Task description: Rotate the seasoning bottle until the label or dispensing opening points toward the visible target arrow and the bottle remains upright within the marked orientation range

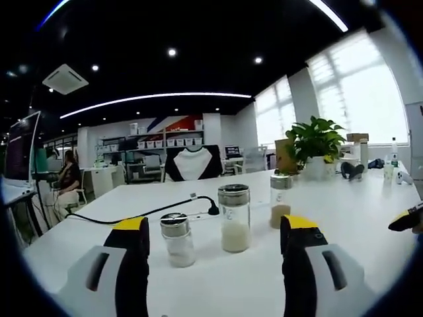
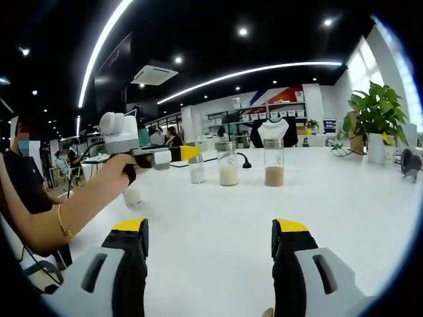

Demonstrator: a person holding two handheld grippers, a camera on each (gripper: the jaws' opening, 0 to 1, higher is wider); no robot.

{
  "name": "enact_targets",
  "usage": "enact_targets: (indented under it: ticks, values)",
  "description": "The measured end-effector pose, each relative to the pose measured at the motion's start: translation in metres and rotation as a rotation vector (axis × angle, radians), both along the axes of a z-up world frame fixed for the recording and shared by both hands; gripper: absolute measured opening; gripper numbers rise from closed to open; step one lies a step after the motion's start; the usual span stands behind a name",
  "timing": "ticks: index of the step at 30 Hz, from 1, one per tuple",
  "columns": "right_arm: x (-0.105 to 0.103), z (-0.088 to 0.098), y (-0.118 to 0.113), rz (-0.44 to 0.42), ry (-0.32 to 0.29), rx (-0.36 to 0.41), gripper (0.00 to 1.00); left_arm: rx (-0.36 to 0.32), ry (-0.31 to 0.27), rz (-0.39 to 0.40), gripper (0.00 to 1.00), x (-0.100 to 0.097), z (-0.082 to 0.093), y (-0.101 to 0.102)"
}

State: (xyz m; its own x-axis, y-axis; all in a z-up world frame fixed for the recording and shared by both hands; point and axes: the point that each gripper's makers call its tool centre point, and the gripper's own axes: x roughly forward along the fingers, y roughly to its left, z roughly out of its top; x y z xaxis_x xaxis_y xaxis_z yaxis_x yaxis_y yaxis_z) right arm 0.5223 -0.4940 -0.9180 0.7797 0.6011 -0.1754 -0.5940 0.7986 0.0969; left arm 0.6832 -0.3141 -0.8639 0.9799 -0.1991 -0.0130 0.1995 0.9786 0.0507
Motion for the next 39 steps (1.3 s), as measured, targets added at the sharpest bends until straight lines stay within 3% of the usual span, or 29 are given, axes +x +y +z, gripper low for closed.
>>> enact_targets:
  ticks: [4, 9, 18, 27, 32, 39]
  values:
    - [0.000, 0.000, -0.002, -0.002, 0.000, -0.001, 0.77, -0.013, -0.035, 0.055, 0.81, 0.008, 0.008, 0.012]
    - [0.001, -0.001, -0.004, -0.008, 0.001, -0.004, 0.77, -0.001, -0.025, 0.062, 0.81, 0.021, 0.010, 0.016]
    - [0.001, -0.003, -0.005, -0.012, 0.009, -0.012, 0.77, -0.040, 0.030, 0.067, 0.80, 0.037, -0.013, 0.015]
    - [0.006, -0.005, -0.011, -0.029, 0.017, -0.011, 0.77, -0.034, 0.046, 0.127, 0.74, 0.060, -0.019, 0.023]
    - [0.009, -0.006, -0.010, -0.030, 0.021, -0.014, 0.76, -0.098, 0.056, 0.161, 0.73, 0.070, -0.023, 0.033]
    - [0.012, -0.004, -0.009, -0.030, 0.020, -0.015, 0.76, -0.101, 0.075, 0.174, 0.68, 0.083, -0.034, 0.035]
